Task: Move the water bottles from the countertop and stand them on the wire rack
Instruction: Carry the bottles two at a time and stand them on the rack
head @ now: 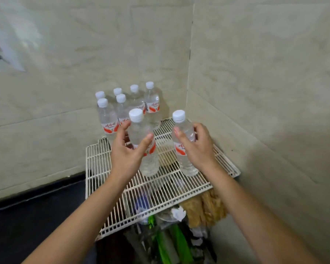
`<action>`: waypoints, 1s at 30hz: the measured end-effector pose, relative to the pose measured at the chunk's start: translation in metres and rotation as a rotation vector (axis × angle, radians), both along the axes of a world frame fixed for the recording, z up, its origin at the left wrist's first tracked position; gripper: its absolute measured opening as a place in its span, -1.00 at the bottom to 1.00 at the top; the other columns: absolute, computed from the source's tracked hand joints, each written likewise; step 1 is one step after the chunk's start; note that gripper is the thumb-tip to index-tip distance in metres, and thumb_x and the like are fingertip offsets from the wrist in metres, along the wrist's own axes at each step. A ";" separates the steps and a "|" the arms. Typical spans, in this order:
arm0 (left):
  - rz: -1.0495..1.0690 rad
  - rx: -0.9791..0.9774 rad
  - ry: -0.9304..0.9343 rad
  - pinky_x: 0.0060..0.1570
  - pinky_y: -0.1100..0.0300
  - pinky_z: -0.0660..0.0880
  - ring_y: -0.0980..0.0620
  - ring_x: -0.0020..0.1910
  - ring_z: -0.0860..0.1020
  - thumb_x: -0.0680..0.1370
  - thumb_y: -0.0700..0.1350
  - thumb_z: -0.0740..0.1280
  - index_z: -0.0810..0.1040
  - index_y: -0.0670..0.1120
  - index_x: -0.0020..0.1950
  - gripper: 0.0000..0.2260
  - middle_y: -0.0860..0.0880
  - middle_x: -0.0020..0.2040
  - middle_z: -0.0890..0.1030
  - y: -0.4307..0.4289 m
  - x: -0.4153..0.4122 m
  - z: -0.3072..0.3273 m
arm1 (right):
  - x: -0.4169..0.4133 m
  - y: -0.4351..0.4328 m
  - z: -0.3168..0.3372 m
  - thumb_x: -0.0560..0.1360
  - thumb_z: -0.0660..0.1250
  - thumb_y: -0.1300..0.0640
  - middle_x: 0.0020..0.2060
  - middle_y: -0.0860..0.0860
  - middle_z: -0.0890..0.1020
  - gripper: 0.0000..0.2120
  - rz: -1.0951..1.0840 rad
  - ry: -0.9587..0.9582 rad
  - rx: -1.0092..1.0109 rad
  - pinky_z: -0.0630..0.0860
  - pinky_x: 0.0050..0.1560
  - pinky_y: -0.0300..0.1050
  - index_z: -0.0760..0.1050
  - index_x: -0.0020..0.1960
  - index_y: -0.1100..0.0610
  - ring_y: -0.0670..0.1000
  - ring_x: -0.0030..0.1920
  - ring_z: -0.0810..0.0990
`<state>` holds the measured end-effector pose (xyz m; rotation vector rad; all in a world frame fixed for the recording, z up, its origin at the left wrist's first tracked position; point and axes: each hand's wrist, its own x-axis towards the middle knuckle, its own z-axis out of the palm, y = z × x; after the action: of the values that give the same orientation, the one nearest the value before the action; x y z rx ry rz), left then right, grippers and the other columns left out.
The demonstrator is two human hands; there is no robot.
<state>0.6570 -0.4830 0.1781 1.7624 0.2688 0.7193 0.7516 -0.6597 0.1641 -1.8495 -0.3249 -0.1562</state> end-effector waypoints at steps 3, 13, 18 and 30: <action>-0.007 -0.015 0.017 0.19 0.03 0.62 0.10 0.24 0.61 0.46 0.09 0.53 0.40 0.05 0.45 -0.39 0.03 0.31 0.60 -0.017 0.018 -0.007 | 0.029 -0.010 -0.011 0.39 0.39 -0.40 -0.02 -0.07 0.58 -0.47 0.082 0.023 -0.057 0.51 -0.02 -0.06 0.51 0.11 0.00 -0.08 -0.02 0.59; 0.041 0.120 0.181 0.20 -0.02 0.60 0.08 0.21 0.61 0.49 0.18 0.47 0.47 0.01 0.39 -0.46 0.06 0.26 0.61 -0.015 0.041 -0.017 | 0.062 -0.047 -0.014 0.46 0.33 -0.32 0.25 -0.12 0.56 -0.43 0.230 -0.061 -0.108 0.55 0.23 0.10 0.38 0.40 -0.13 -0.08 0.21 0.56; 0.148 0.373 0.131 -0.10 0.22 0.52 0.19 -0.07 0.55 0.53 -0.02 0.48 0.61 -0.01 0.26 -0.69 0.06 0.09 0.65 0.004 0.048 0.012 | 0.063 -0.042 0.015 0.57 0.33 -0.20 0.24 -0.20 0.50 -0.49 0.268 -0.291 -0.292 0.39 0.21 -0.15 0.39 0.48 -0.12 -0.20 0.25 0.42; -0.061 0.552 0.184 -0.19 0.31 0.52 0.12 -0.25 0.60 0.44 -0.08 0.57 0.68 0.00 0.05 -0.79 0.15 -0.17 0.67 0.050 0.094 0.057 | 0.114 0.018 0.066 0.56 0.31 -0.27 0.20 -0.08 0.68 -0.56 0.286 -0.282 -0.466 0.57 0.17 0.03 0.48 0.40 -0.20 -0.03 0.01 0.65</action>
<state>0.7506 -0.4333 0.2346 2.3573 0.1444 0.6225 0.8654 -0.6416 0.2301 -2.2150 -0.8777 -0.1524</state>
